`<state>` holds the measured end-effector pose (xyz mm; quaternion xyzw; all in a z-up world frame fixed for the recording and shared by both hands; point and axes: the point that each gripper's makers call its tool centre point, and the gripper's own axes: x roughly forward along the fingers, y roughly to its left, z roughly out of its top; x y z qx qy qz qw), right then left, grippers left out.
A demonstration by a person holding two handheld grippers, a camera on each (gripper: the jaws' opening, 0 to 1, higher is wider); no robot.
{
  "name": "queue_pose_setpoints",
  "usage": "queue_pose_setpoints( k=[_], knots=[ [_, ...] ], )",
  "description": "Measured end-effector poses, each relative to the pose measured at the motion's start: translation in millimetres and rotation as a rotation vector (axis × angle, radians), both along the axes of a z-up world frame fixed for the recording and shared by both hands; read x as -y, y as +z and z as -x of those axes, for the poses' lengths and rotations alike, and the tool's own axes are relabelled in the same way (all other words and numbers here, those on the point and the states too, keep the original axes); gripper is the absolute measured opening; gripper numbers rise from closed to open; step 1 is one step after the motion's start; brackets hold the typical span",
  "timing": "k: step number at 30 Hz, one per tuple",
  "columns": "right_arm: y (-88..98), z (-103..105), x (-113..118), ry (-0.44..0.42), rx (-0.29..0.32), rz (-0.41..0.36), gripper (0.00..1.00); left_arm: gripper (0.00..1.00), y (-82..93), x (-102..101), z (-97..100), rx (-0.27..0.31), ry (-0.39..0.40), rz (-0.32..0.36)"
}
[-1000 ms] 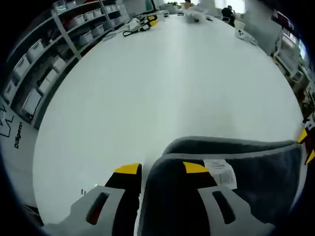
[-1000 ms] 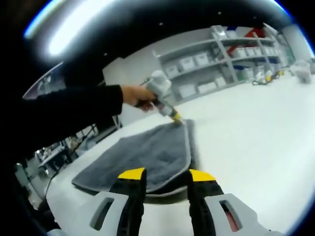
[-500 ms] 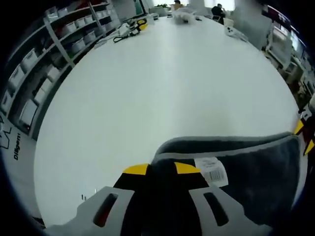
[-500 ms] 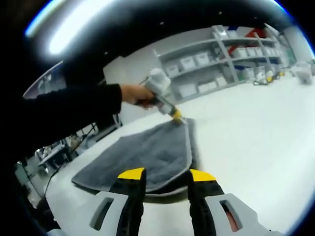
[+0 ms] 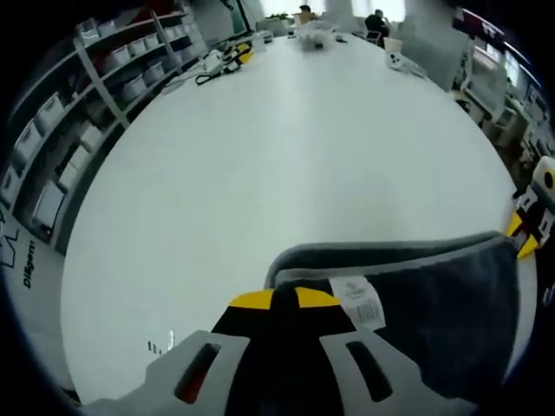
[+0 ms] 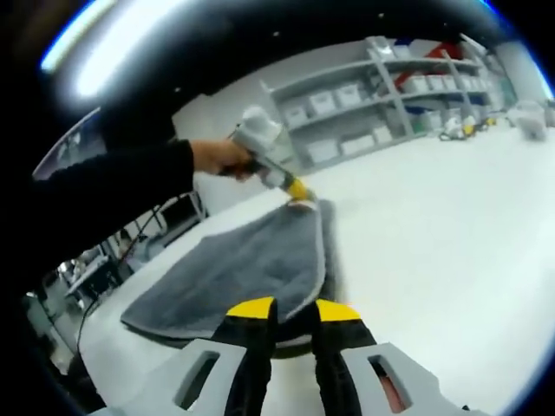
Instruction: Open the folded towel by lifting each exposed corner and separating the folded layers until the towel lies flat within the target outline without major curled edges
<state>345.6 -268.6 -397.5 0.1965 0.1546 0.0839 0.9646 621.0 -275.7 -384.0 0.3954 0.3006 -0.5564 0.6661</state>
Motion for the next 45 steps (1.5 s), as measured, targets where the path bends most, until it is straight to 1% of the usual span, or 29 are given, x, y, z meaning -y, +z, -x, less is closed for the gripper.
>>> queue_pose_setpoints(
  k=[2, 4, 5, 7, 9, 11, 12, 14, 16, 17, 21, 22, 23, 24, 25, 27, 30, 31, 32, 33, 37, 38, 40, 41, 43, 45],
  knots=[
    [-0.8, 0.3, 2.3, -0.006, -0.006, -0.012, 0.02, 0.04, 0.1, -1.5, 7.3, -0.004, -0.003, 0.002],
    [-0.3, 0.5, 2.2, -0.008, -0.005, -0.029, 0.00, 0.04, 1.1, -2.1, 10.3, -0.005, -0.003, 0.008],
    [0.3, 0.5, 1.8, -0.009, -0.002, -0.031, 0.00, 0.04, 0.8, -3.7, 14.9, -0.006, -0.002, 0.011],
    [2.1, 0.2, 1.9, -0.014, 0.007, -0.035, 0.00, 0.03, 0.6, -5.4, 17.1, -0.008, 0.001, 0.014],
    [3.2, 0.3, 2.1, -0.019, 0.011, -0.043, 0.00, 0.03, 1.8, -3.4, 7.9, -0.013, 0.001, 0.015],
    [4.3, 0.6, 2.4, -0.020, 0.015, -0.050, 0.00, 0.03, 3.7, -2.8, 4.8, 0.001, -0.004, 0.020],
    [4.8, 0.7, 2.2, -0.020, 0.017, -0.054, 0.00, 0.03, 3.5, -4.4, 11.1, 0.006, -0.010, 0.020],
    [6.7, 1.2, 1.4, -0.019, 0.022, -0.059, 0.00, 0.02, 3.6, -5.2, 14.5, 0.008, -0.017, 0.017],
    [9.8, 1.4, 0.1, -0.016, 0.039, -0.062, 0.00, 0.02, 4.7, -5.2, 15.4, 0.012, -0.020, 0.016],
    [8.5, 1.9, -0.6, -0.015, 0.036, -0.033, 0.00, 0.02, 5.6, -4.9, 15.2, 0.012, -0.023, 0.015],
    [9.6, 4.5, -0.4, -0.013, 0.041, -0.046, 0.00, 0.02, 8.2, -4.8, 14.4, 0.022, -0.027, 0.014],
    [10.5, 5.1, -0.6, -0.010, 0.047, -0.049, 0.00, 0.02, 8.8, -4.8, 14.5, 0.025, -0.027, 0.014],
    [14.4, 5.6, -1.8, -0.003, 0.072, -0.060, 0.00, 0.02, 9.6, -4.3, 14.6, 0.030, -0.029, 0.017],
    [23.2, 5.3, -4.6, 0.009, 0.123, -0.089, 0.00, 0.02, 9.9, -4.2, 16.6, 0.035, -0.029, 0.018],
    [22.3, 6.2, -3.2, 0.008, 0.115, -0.084, 0.00, 0.02, 11.3, -3.6, 18.8, 0.051, -0.029, 0.025],
    [27.9, 5.2, -5.9, 0.019, 0.149, -0.095, 0.00, 0.02, 14.2, -2.9, 19.8, 0.058, -0.026, 0.038],
    [31.0, 5.0, -11.2, 0.038, 0.161, -0.107, 0.00, 0.02, 17.5, -3.0, 18.7, 0.070, -0.029, 0.049],
    [31.6, 4.2, -13.9, 0.045, 0.163, -0.111, 0.00, 0.02, 17.2, -6.1, 20.2, 0.073, -0.030, 0.049],
    [33.5, 3.6, -16.9, 0.054, 0.176, -0.105, 0.00, 0.02, 17.6, -7.5, 19.2, 0.075, -0.029, 0.047],
    [34.8, 3.5, -18.3, 0.052, 0.184, -0.092, 0.00, 0.02, 19.3, -8.0, 13.4, 0.076, -0.031, 0.047],
    [37.9, 4.2, -28.6, 0.082, 0.198, -0.046, 0.00, 0.02, 28.2, -10.1, -1.0, 0.059, -0.020, 0.080],
    [36.9, 3.5, -29.6, 0.083, 0.193, -0.022, 0.00, 0.02, 28.6, -13.1, -0.7, 0.065, -0.020, 0.082],
    [34.1, 1.9, -31.6, 0.089, 0.178, 0.057, 0.00, 0.02, 28.8, -17.3, -1.9, 0.075, -0.024, 0.077],
    [36.7, 0.4, -34.1, 0.088, 0.183, 0.062, 0.00, 0.02, 30.0, -20.3, -4.6, 0.083, -0.026, 0.076],
    [41.0, -0.5, -38.1, 0.095, 0.185, 0.079, 0.00, 0.02, 30.6, -26.3, 2.0, 0.089, -0.026, 0.081],
    [46.0, -1.0, -42.3, 0.101, 0.196, 0.100, 0.00, 0.02, 32.4, -30.2, 1.6, 0.093, -0.024, 0.087]
  ],
)
